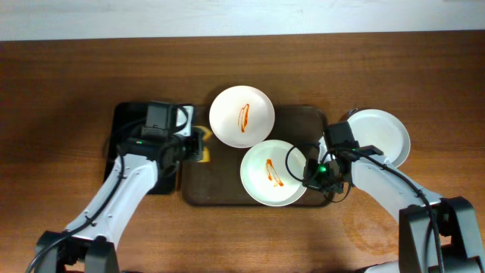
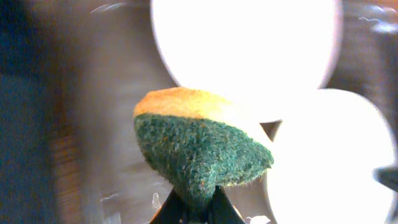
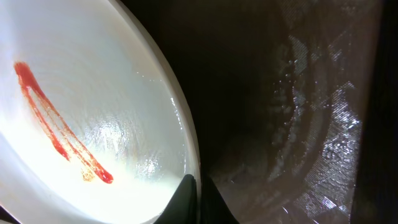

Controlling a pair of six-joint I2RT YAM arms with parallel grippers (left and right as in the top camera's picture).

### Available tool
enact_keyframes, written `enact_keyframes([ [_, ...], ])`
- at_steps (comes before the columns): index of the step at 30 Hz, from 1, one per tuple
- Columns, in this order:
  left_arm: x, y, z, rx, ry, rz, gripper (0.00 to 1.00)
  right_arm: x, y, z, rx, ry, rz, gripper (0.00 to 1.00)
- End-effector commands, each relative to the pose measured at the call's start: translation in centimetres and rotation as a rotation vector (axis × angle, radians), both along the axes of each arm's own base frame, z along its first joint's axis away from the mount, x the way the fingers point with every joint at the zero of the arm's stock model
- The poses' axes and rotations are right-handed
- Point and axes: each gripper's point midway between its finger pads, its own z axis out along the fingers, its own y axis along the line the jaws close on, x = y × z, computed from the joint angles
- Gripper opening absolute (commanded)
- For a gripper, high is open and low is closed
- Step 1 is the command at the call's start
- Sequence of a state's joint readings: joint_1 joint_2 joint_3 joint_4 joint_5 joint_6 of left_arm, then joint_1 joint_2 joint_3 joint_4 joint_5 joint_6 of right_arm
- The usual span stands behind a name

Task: Clean dirty plates on tray and stack at the side
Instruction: 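Grasp the lower-right sauced plate rim with the right gripper, then scrub the held plate with the sponge in the left gripper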

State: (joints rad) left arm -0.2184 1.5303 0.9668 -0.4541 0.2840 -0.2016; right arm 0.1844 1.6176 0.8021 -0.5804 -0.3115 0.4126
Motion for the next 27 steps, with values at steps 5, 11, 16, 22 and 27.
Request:
enact_keyframes([
  [5, -2.9, -13.0, 0.4, -0.264, 0.045, -0.242, 0.00, -0.4, -0.2, -0.2, -0.030, 0.002, 0.010, 0.04],
  [11, -6.0, -20.1, -3.2, -0.416, 0.205, -0.329, 0.00, -0.4, -0.2, -0.2, -0.030, 0.003, 0.010, 0.04],
  [16, -7.3, -21.5, -5.2, -0.422, 0.310, -0.251, 0.00, -0.4, -0.2, -0.2, -0.030, 0.002, 0.010, 0.04],
  [22, -5.8, -18.9, -8.8, -0.210, 0.249, -0.099, 0.00, -0.4, -0.2, -0.2, -0.030, 0.003, 0.010, 0.04],
  [27, 0.3, -13.5, -9.0, -0.025, 0.029, 0.094, 0.00, -0.4, -0.2, -0.2, -0.029, 0.003, 0.010, 0.04],
])
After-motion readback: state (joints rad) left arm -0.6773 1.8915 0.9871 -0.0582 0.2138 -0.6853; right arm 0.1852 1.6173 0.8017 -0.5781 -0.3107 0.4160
